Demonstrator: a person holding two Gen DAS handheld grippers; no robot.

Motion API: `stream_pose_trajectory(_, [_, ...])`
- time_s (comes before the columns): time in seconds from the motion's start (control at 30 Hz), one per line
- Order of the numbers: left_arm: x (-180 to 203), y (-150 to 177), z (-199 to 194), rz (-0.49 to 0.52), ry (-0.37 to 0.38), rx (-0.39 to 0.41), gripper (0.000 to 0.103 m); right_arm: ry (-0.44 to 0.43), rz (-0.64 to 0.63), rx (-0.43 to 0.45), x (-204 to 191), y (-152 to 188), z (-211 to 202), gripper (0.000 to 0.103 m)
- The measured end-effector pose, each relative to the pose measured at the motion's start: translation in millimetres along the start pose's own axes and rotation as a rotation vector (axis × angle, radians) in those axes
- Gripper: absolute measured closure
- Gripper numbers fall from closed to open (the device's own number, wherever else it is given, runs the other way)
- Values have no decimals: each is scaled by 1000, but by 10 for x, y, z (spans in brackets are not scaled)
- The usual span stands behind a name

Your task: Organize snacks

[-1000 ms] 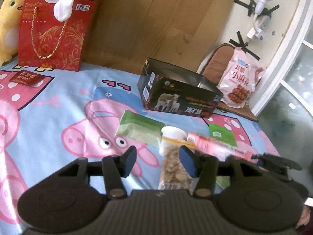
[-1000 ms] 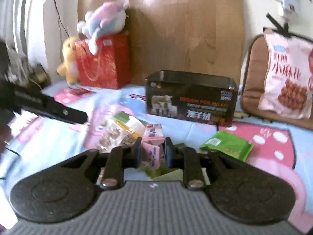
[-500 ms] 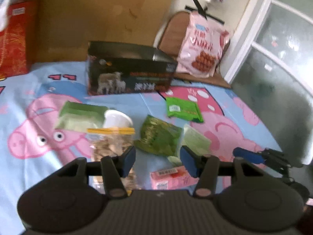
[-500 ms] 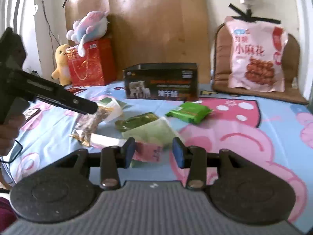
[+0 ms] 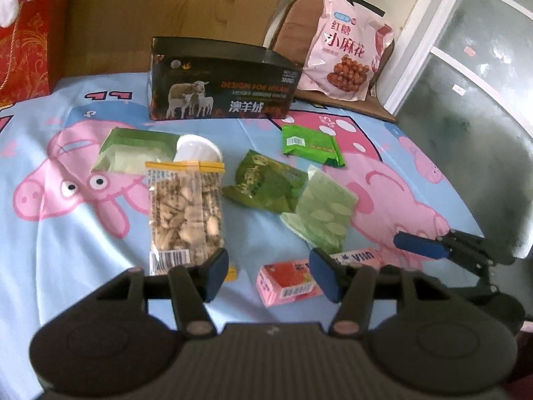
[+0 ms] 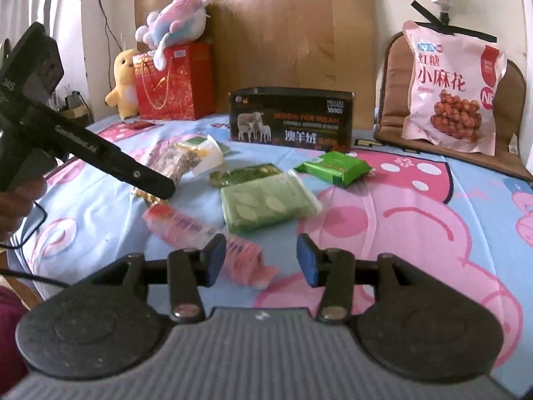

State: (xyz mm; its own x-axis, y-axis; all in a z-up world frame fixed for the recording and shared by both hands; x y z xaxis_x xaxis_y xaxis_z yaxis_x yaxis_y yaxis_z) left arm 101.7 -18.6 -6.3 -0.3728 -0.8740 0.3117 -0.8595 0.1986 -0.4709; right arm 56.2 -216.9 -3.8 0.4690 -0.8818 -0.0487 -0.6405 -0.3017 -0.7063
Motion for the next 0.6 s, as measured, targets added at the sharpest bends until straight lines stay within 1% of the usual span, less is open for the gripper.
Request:
stream_pose_trajectory(0.07, [27, 12, -17, 12, -1, 3, 48, -8, 0, -13, 19, 42, -50, 53])
stream_pose_trajectory(0.2, [53, 61, -43, 32, -4, -1, 48, -57, 3, -61, 34, 128, -91, 53])
stream_pose_trajectory(0.37, [22, 111, 41, 16, 18, -40, 48, -129, 50, -117, 15, 124, 108, 53])
stream_pose_trajectory(0.43, [25, 117, 105, 11, 26, -58, 54, -152, 45, -112, -33, 89, 149, 54])
stream_pose_trajectory(0.5, [56, 124, 162, 4, 47, -75, 58, -156, 38, -108, -79, 56, 180, 63])
stream_pose_trajectory(0.53, [83, 123, 162, 15, 30, -67, 59, -132, 33, -105, -95, 42, 195, 68])
stream_pose_trajectory(0.57, [111, 116, 158, 33, 12, -63, 59, -110, 27, -104, -92, 32, 200, 71])
stream_pose_trajectory(0.6, [131, 106, 139, 45, 0, -54, 59, -95, 30, -107, -77, 18, 206, 76])
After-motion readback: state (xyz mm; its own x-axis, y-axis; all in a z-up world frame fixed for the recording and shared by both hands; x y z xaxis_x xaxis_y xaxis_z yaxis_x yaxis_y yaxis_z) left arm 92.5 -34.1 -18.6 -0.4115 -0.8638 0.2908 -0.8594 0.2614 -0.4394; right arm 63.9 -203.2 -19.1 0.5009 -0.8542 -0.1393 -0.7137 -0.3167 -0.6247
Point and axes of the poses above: each gripper's, at about its wrist camera, not at the fingertips, and z roughly the way its jaws point, x to its right, y to its underside, the point moved 6 cm from there along z, roughly the way its jaws point, and after that the axes turned 13 degrees about -x, right-handed, at the moved point
